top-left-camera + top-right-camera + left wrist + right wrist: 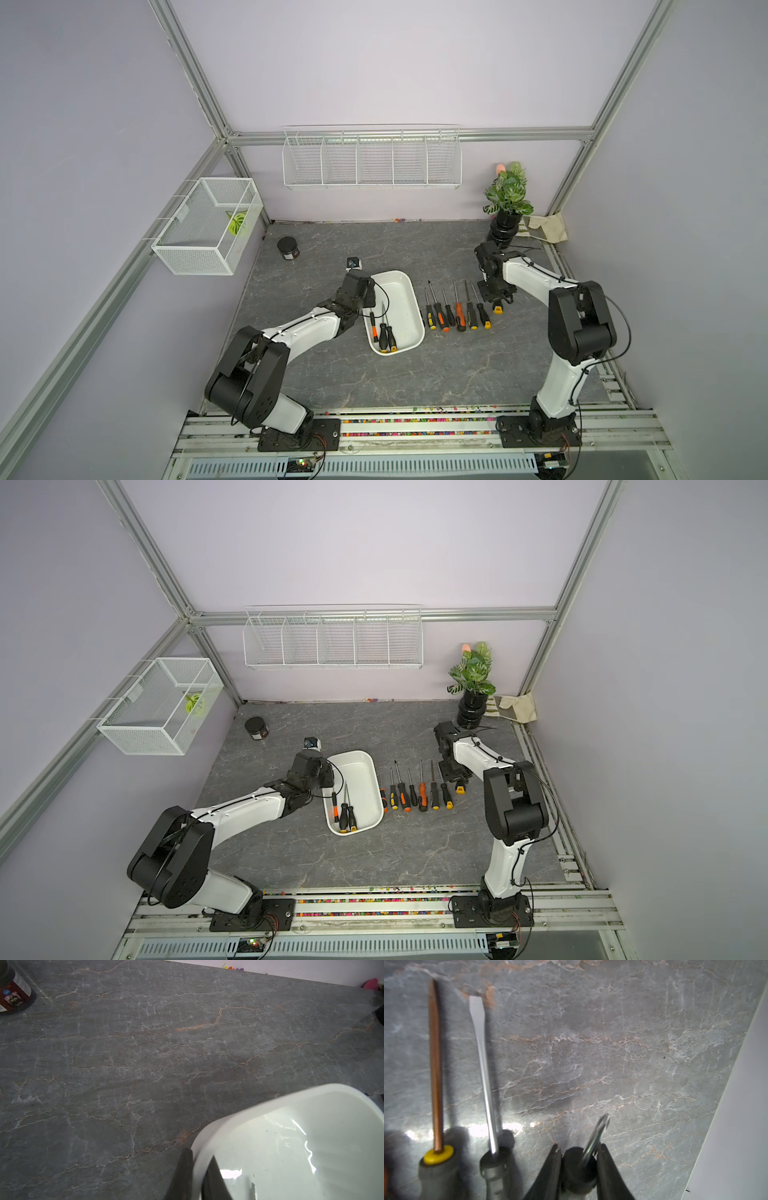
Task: Take out the screwdriver from the storage box
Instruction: Place the screwdriver at the center of the board.
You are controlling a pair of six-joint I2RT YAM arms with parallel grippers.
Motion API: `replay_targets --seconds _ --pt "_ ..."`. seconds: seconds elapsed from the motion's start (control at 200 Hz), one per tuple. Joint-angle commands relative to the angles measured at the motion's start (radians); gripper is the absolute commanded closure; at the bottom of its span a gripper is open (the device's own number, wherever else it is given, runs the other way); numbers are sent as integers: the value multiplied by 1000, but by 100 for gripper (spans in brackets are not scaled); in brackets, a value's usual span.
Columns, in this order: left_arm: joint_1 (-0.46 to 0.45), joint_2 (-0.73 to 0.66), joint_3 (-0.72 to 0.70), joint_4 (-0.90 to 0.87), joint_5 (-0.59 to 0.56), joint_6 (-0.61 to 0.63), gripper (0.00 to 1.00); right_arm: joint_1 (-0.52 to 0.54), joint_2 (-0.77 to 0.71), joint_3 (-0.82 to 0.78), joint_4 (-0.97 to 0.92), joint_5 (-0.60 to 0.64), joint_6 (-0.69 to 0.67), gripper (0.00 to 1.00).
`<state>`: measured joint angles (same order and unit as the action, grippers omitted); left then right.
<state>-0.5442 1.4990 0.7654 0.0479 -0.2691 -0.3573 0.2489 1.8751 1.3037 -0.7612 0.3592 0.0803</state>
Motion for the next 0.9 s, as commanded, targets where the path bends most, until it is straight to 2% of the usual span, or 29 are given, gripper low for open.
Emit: replay_targets --seconds 0.0,0.765,0.895 --pt "2 -31 -7 7 -15 18 100 16 10 -14 -5 12 -12 100" --pt "1 -13 -11 15 -15 15 100 36 74 -24 -7 -4 -25 100" --pt "2 -14 -11 13 -15 15 100 36 69 -34 2 -14 -23 95"
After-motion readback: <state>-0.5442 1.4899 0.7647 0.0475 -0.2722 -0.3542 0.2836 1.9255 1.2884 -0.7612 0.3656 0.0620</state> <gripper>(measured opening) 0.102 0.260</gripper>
